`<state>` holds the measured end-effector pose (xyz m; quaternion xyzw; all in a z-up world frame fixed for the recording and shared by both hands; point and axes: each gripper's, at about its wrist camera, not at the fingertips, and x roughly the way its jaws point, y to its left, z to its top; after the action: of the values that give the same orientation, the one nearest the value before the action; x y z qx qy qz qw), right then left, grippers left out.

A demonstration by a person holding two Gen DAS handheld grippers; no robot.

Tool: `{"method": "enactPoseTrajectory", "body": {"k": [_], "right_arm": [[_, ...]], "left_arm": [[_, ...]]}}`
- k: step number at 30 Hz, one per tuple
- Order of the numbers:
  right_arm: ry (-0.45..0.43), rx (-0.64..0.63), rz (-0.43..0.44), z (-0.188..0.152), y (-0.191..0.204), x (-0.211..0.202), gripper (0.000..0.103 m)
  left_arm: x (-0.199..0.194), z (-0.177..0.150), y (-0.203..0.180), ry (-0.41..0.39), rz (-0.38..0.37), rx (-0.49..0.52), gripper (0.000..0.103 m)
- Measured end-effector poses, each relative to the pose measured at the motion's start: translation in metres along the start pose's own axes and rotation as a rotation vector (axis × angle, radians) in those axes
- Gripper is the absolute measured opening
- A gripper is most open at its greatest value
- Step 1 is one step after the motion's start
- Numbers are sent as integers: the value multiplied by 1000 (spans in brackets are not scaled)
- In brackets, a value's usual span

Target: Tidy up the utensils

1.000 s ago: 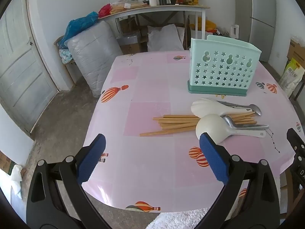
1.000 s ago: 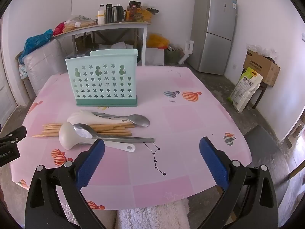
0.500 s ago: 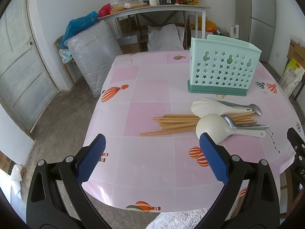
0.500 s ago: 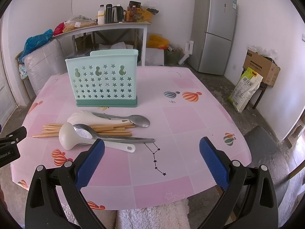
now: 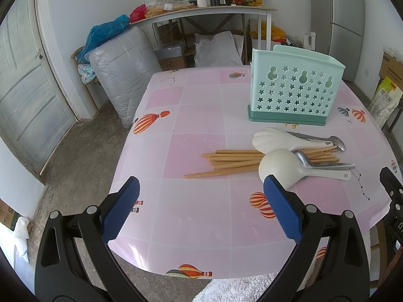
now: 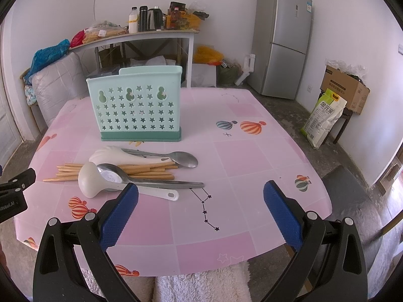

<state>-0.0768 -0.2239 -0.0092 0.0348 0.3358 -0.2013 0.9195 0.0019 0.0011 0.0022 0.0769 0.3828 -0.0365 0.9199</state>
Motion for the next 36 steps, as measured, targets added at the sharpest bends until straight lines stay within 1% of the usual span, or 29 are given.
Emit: {"method": "enactPoseTrajectory", "body": {"k": [16,22,25,28,32,36], "right_arm": [[1,1,0,-1,-1,1,97],[2,0,-1,-3,1,-1,97],[3,-1,-3,-2,-1,-1,97],[5,-2,-7,0,-1,4,97],[10,-8,-17,-4,-1,2,97],[9,-25,-23,-7,3,8,97]], "left_arm": [[0,-1,0,1,-1,0,95],[8,-7,-2,6,-9,-1,94],[11,-9,-1,11,-32,-4,95],[16,-9,-1,32,-50,4,94],[26,-10,-1,78,-117,0,95],[36,-8,3,91,-207,-9,95]]}}
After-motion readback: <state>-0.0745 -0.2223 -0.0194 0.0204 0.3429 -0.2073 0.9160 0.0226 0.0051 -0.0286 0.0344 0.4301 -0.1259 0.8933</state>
